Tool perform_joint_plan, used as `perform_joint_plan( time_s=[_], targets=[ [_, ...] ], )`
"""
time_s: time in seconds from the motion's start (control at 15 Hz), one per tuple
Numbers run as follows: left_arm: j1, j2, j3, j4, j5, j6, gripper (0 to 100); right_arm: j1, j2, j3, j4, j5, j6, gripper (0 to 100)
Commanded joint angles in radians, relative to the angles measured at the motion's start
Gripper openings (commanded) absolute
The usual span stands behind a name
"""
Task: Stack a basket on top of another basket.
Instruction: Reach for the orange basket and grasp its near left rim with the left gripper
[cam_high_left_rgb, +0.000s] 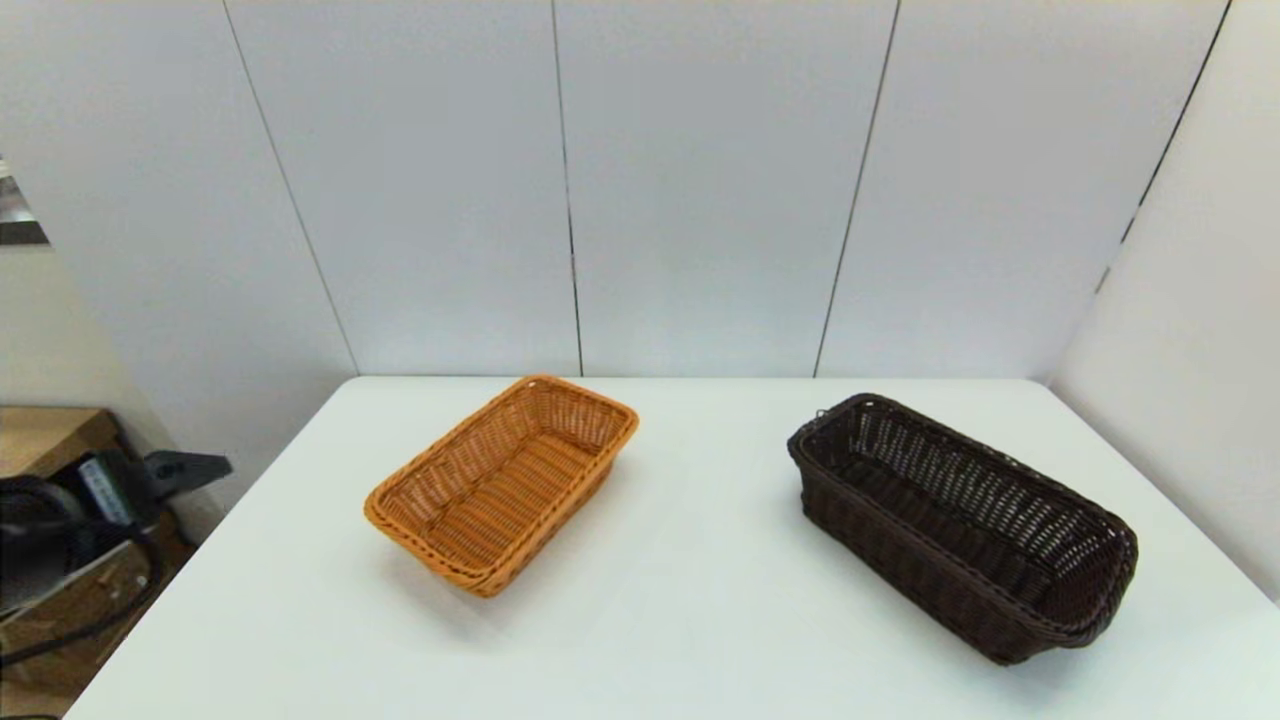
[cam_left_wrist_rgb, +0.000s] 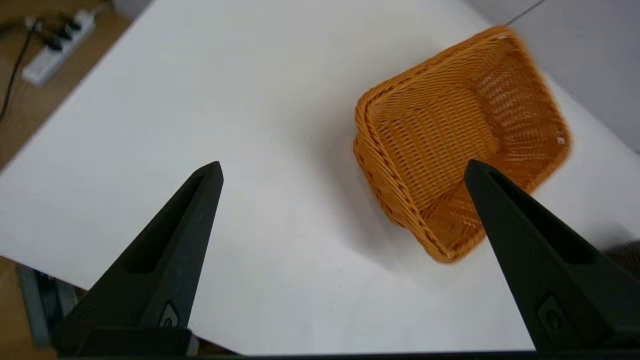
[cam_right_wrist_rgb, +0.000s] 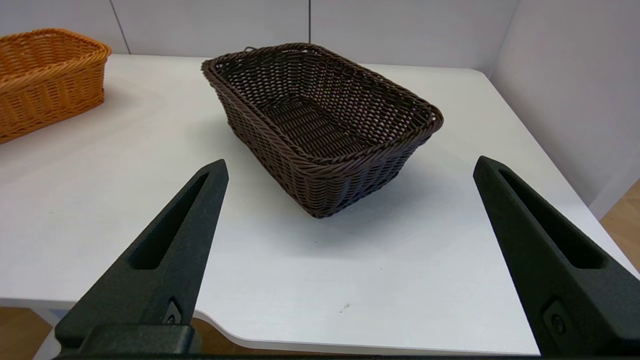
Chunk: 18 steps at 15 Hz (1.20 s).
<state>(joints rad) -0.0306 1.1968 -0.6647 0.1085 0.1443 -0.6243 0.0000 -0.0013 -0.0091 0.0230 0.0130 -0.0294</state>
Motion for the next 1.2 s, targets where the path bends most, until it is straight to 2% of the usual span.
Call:
perform_joint_plan(
  time_s=[0.07, 0.47, 0.73, 0.93, 1.07, 1.2],
  targets=[
    [-0.158, 0.449, -0.159, 0.000, 0.120, -0.212, 100, 0.000, 0.000, -0.002, 0.000, 0.002, -0.003, 100],
    [-0.287, 0.701, -0.316, 0.049, 0.156, -0.405, 100, 0.000, 0.000, -0.002, 0.000, 0.004, -0.007, 100],
    [-0.307, 0.736, -0.395, 0.140, 0.164, -0.514, 100, 0.000, 0.000, -0.002, 0.000, 0.004, -0.006, 100],
    [-0.304, 0.779, -0.401, 0.157, 0.161, -0.565, 100, 0.000, 0.000, -0.002, 0.000, 0.005, -0.009, 100],
    [-0.298, 0.780, -0.403, 0.168, 0.135, -0.592, 100, 0.000, 0.000, -0.002, 0.000, 0.005, -0.009, 100],
    [-0.275, 0.790, -0.408, 0.191, 0.052, -0.595, 100, 0.000, 0.000, -0.002, 0.000, 0.005, -0.012, 100]
  ],
)
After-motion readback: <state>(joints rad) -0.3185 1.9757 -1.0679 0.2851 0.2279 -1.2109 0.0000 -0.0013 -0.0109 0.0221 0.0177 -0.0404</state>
